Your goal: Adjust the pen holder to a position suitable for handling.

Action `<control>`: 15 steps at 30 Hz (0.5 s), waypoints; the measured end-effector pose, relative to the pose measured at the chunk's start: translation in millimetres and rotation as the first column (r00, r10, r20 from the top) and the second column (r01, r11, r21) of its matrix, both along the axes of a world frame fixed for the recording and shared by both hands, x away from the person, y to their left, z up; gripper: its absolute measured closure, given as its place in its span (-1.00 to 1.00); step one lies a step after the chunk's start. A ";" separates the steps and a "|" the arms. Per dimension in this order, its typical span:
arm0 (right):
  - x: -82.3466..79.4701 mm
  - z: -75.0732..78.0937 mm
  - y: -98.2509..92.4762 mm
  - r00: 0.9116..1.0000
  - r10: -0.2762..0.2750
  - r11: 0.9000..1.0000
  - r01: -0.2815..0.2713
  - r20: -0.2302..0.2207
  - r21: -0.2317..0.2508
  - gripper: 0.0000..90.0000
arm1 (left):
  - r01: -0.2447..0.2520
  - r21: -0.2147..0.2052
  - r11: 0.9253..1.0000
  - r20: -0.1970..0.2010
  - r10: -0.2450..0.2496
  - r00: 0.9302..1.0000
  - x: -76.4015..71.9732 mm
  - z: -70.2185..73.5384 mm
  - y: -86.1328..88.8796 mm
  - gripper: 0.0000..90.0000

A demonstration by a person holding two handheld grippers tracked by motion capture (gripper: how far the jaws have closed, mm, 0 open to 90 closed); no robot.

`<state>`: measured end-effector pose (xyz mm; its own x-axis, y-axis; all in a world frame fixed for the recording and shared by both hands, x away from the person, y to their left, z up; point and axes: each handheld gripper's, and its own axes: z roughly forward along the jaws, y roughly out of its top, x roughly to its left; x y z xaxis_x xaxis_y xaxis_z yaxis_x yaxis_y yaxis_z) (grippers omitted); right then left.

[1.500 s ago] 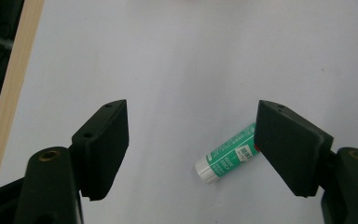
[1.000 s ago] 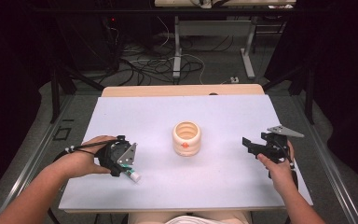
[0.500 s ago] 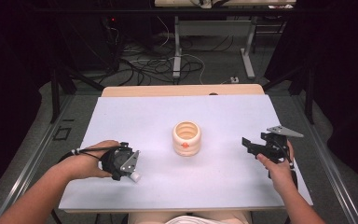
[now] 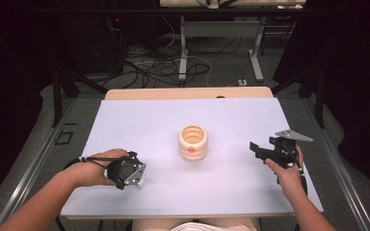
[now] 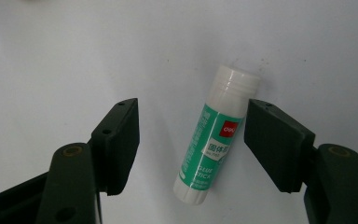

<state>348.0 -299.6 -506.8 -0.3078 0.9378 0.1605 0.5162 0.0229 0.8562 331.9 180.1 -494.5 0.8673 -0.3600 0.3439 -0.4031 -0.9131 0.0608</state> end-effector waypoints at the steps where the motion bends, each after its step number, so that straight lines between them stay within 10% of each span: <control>1: -0.4 0.2 0.8 1.000 -0.004 1.000 0.004 -0.006 0.007 -0.68 | 0.000 0.000 1.000 0.000 0.000 1.000 0.0 0.0 0.0 -0.20; 15: 0.1 -0.3 0.1 1.000 -0.001 1.000 0.001 -0.001 0.000 -0.68 | 0.024 0.027 0.999 -0.002 -0.024 1.000 1.0 -9.8 4.2 -0.10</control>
<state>348.2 -299.5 -507.1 -0.3073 0.9380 0.1603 0.5167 0.0230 0.8558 332.8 184.3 -504.3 0.8589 -0.3897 0.3322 -0.4246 -0.9047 0.0364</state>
